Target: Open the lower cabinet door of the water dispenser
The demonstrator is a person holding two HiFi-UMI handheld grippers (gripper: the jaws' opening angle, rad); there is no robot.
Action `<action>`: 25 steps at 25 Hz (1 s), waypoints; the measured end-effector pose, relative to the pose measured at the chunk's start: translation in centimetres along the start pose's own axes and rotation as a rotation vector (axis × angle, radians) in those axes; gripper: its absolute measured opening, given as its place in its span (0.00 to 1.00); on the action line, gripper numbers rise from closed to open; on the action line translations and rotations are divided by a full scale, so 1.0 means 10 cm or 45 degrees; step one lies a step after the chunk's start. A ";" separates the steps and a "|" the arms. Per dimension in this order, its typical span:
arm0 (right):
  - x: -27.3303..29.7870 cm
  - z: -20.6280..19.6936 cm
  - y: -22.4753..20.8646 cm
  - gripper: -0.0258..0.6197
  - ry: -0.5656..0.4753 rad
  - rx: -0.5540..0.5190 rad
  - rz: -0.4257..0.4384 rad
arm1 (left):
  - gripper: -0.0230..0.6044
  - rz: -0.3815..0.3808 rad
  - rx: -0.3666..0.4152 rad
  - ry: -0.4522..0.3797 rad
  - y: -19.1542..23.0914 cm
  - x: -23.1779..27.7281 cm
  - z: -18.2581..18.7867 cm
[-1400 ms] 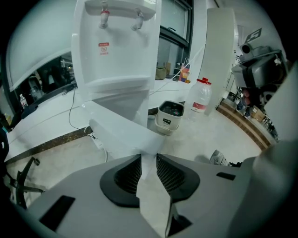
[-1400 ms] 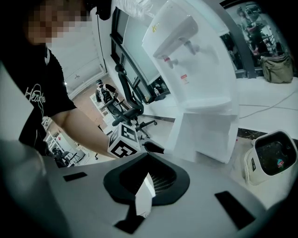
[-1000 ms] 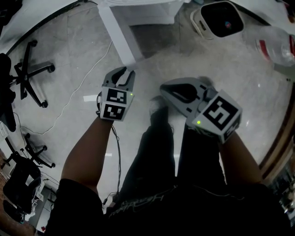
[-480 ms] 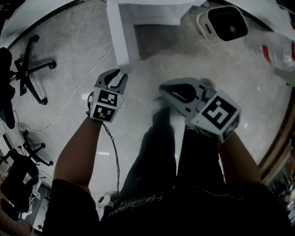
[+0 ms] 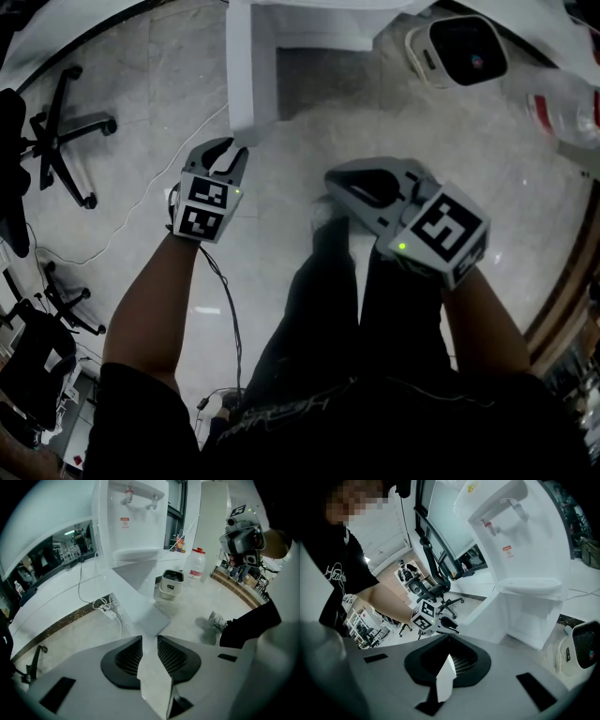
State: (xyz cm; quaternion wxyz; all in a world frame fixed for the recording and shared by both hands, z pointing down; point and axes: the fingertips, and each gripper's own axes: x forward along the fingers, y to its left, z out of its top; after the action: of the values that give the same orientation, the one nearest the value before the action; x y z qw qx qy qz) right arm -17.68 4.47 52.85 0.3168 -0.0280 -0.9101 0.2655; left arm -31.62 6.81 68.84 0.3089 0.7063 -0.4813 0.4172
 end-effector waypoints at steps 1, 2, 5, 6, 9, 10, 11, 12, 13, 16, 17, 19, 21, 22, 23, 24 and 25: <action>0.00 0.01 0.02 0.06 0.003 0.002 0.003 | 0.19 0.006 -0.001 0.010 0.03 -0.01 -0.02; 0.01 0.01 0.04 0.06 0.003 0.003 0.004 | 0.19 0.012 0.000 0.021 0.06 -0.02 -0.04; 0.00 0.04 0.08 0.06 -0.002 0.009 0.007 | 0.19 0.029 0.001 0.053 0.15 -0.06 -0.10; 0.00 0.05 0.09 0.06 -0.004 0.014 0.007 | 0.19 0.032 0.002 0.063 0.18 -0.06 -0.12; 0.00 0.04 0.09 0.06 -0.003 0.021 0.002 | 0.19 0.043 0.011 0.083 0.24 -0.08 -0.15; 0.01 0.03 0.08 0.06 -0.003 0.022 -0.001 | 0.19 0.047 0.014 0.087 0.26 -0.08 -0.15; 0.01 0.02 0.08 0.06 0.000 0.025 -0.001 | 0.19 0.051 0.016 0.092 0.28 -0.09 -0.16; 0.02 0.00 0.08 0.06 0.003 0.031 0.000 | 0.19 0.055 0.017 0.097 0.30 -0.09 -0.17; 0.02 -0.01 0.08 0.06 0.005 0.037 0.001 | 0.19 0.058 0.015 0.102 0.31 -0.09 -0.18; 0.04 -0.01 0.08 0.06 0.002 0.049 0.003 | 0.19 0.062 0.014 0.114 0.35 -0.10 -0.21; 0.05 -0.01 0.08 0.06 0.003 0.049 0.004 | 0.19 0.063 0.015 0.114 0.36 -0.10 -0.22; 0.08 0.00 0.08 0.06 0.010 0.046 0.006 | 0.19 0.065 0.011 0.108 0.38 -0.11 -0.22; 0.11 0.01 0.09 0.06 0.012 0.043 0.004 | 0.19 0.075 0.002 0.101 0.41 -0.12 -0.23; 0.13 0.01 0.10 0.06 0.010 0.045 0.004 | 0.19 0.082 -0.002 0.098 0.43 -0.13 -0.24; 0.14 0.02 0.11 0.06 0.009 0.047 0.005 | 0.19 0.090 -0.009 0.096 0.45 -0.14 -0.26; 0.16 0.02 0.12 0.06 0.012 0.047 0.009 | 0.19 0.098 -0.020 0.092 0.48 -0.15 -0.27; 0.19 0.02 0.13 0.06 0.018 0.044 0.014 | 0.19 0.106 -0.034 0.088 0.50 -0.15 -0.28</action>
State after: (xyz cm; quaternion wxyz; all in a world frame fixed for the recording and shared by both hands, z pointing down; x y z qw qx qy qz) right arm -19.40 5.89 53.17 0.3222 -0.0293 -0.9030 0.2828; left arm -37.38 8.06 68.92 0.3170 0.6666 -0.5049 0.4474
